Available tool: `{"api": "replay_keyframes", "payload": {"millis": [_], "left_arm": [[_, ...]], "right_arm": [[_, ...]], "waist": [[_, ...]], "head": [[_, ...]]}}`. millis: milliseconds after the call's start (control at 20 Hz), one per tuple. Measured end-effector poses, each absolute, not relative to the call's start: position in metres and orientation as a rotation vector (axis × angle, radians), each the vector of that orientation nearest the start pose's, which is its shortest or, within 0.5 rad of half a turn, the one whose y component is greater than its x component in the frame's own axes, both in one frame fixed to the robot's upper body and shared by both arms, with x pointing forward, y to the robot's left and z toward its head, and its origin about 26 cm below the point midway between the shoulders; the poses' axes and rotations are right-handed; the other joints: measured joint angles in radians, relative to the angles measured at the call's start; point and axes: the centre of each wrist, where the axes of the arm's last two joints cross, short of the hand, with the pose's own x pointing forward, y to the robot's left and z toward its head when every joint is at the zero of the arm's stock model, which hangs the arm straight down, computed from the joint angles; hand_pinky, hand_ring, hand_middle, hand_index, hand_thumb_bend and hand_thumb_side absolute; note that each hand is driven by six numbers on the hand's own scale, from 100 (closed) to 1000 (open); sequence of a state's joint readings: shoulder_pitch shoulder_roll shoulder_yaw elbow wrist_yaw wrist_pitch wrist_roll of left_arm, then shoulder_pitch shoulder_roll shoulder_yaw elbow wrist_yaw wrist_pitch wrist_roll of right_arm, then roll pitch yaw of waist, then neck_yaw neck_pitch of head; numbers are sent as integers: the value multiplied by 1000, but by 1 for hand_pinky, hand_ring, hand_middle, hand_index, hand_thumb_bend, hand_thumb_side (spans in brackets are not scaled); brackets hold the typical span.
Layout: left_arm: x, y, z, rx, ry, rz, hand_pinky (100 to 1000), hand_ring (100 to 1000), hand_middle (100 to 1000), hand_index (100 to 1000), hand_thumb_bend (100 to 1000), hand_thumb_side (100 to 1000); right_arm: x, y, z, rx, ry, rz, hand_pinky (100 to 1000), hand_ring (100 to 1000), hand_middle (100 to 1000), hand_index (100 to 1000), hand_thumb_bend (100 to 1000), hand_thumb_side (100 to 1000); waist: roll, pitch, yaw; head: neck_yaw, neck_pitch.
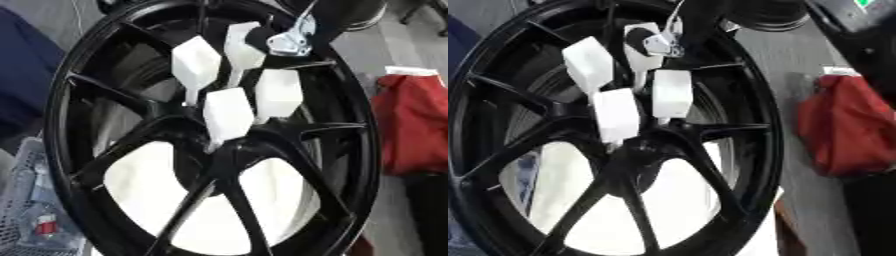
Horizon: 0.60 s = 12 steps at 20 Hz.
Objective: Pull the pin out of the wheel hub.
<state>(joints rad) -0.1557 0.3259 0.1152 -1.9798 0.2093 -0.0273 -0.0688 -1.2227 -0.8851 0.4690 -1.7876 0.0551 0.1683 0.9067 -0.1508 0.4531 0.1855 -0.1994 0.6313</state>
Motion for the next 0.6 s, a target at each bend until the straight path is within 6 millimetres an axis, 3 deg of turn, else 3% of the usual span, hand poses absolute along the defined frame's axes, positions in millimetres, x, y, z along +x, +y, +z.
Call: {"api": "replay_keyframes", "payload": {"millis": [200, 600], "left_arm": [[285, 304, 166, 32, -2160, -222, 984, 565, 722, 895, 143, 965], [285, 304, 166, 32, -2155, -227, 986, 565, 722, 896, 145, 970]], "right_arm": [[309, -187, 424, -443, -1580, 2057, 956, 938, 898, 1000, 100, 420], [311, -186, 421, -492, -1556, 2059, 955, 945, 903, 999, 100, 355]], "waist": [[-3, 0, 0], [-11, 5, 6]], "head": [[4, 0], [4, 0]]}}
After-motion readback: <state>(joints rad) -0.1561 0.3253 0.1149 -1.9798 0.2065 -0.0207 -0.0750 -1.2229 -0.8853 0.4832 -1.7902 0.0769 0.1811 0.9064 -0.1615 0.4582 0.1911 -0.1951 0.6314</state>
